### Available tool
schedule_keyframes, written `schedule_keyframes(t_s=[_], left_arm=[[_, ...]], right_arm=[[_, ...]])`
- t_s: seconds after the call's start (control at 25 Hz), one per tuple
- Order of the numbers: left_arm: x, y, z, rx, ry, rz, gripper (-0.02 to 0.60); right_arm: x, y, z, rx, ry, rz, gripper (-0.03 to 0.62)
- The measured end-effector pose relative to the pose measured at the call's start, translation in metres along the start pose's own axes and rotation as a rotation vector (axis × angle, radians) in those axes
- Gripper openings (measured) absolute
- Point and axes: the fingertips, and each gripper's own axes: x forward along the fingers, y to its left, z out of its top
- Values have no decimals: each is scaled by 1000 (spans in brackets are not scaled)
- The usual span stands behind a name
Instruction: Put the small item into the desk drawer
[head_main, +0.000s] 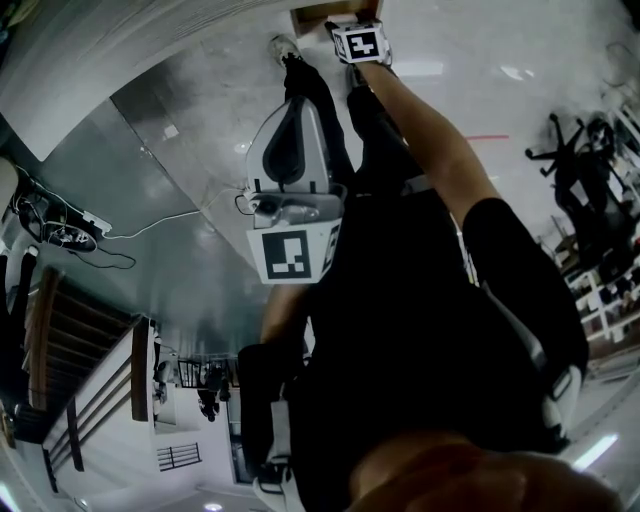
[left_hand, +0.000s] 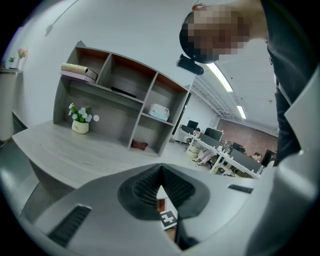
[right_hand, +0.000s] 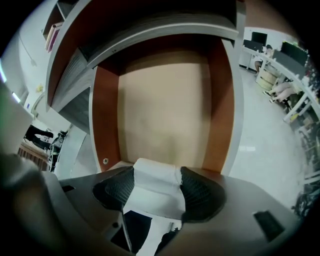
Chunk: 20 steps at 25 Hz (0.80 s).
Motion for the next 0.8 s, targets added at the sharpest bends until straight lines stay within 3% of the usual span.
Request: schedule_keyframes(t_s=[0.16, 0.32, 0.8], left_arm=[[1, 2, -2, -2, 9, 1, -9], [0, 1, -3, -1, 8, 1, -9], [2, 7, -8, -7, 11, 9, -9]], right_arm=[[3, -4, 2, -24, 5, -21, 285], [4, 13, -3, 4, 35, 55, 285], [13, 13, -4, -8, 67, 45, 285]])
